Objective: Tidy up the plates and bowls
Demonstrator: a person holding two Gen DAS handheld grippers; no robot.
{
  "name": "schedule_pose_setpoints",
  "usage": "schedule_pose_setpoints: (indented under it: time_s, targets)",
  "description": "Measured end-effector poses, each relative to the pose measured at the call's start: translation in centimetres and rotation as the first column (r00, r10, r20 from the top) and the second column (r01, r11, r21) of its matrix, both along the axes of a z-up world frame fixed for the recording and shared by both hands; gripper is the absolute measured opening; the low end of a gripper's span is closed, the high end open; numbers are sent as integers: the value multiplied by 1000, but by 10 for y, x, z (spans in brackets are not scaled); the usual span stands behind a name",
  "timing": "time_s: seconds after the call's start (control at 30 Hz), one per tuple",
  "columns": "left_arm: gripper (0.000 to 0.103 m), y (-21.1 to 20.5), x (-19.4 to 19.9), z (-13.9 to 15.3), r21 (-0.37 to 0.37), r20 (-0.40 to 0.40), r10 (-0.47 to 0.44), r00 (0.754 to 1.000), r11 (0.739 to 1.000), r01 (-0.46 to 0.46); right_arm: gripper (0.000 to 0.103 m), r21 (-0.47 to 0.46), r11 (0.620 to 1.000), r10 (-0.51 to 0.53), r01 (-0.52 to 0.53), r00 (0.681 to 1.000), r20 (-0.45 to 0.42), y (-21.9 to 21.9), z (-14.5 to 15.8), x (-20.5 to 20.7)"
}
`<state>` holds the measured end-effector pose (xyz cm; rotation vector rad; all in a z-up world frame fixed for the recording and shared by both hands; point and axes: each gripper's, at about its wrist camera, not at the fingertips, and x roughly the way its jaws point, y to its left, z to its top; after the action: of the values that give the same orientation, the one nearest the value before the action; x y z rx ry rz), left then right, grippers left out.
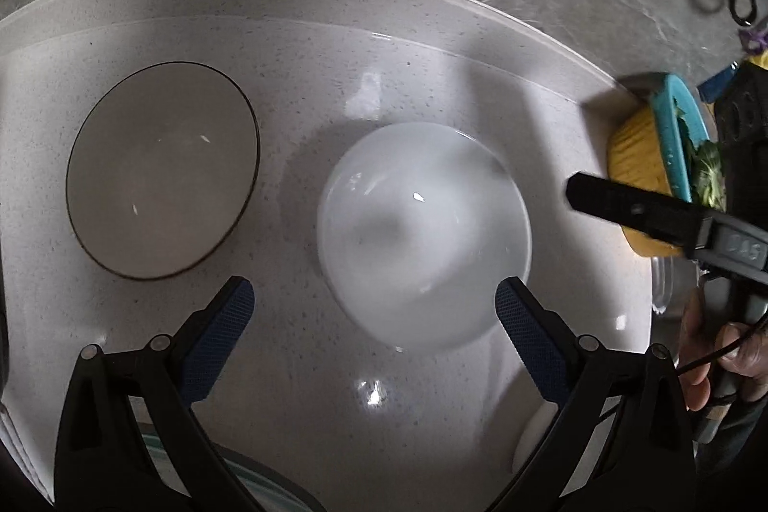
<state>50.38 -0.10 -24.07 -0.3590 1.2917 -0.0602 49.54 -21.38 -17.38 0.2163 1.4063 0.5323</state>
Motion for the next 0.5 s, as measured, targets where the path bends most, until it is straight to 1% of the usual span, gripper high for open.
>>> schedule_pose_setpoints:
  time_s: [0.03,0.07,0.1,0.17,0.2,0.27,0.3,0.33,0.4,0.5]
  targets:
    - [101,0,3,-2,7,-3,3,1000,1000,-3,70,2,1000,28,-28,1000,-9,7,-5,3]
    - [101,-1,6,-4,12,-4,5,1000,1000,-5,64,0,998,68,-68,997,-26,15,-12,6]
    - [101,-1,9,-7,20,-10,8,1000,1000,-8,61,-8,996,87,-87,995,-43,21,-17,8]
    - [101,0,15,-15,24,-27,14,1000,1000,-13,61,-2,993,120,-121,990,-73,32,-27,9]
    - [98,1,15,-18,23,-30,16,999,1000,-16,61,5,991,136,-136,987,-85,36,-30,9]
    - [87,2,20,-25,16,-45,18,999,1000,-18,61,4,988,152,-152,983,-102,43,-37,11]
    - [76,3,23,-30,5,-57,19,998,1000,-19,61,5,988,154,-155,982,-108,45,-40,13]
    - [69,3,25,-35,-1,-67,19,998,1000,-19,61,14,987,160,-159,979,-124,48,-45,14]
    - [66,2,29,-44,-17,-86,21,996,1000,-22,61,26,987,160,-158,974,-160,50,-53,17]
    - [66,3,34,-53,-32,-100,29,995,999,-33,61,33,985,174,-171,968,-180,53,-57,19]
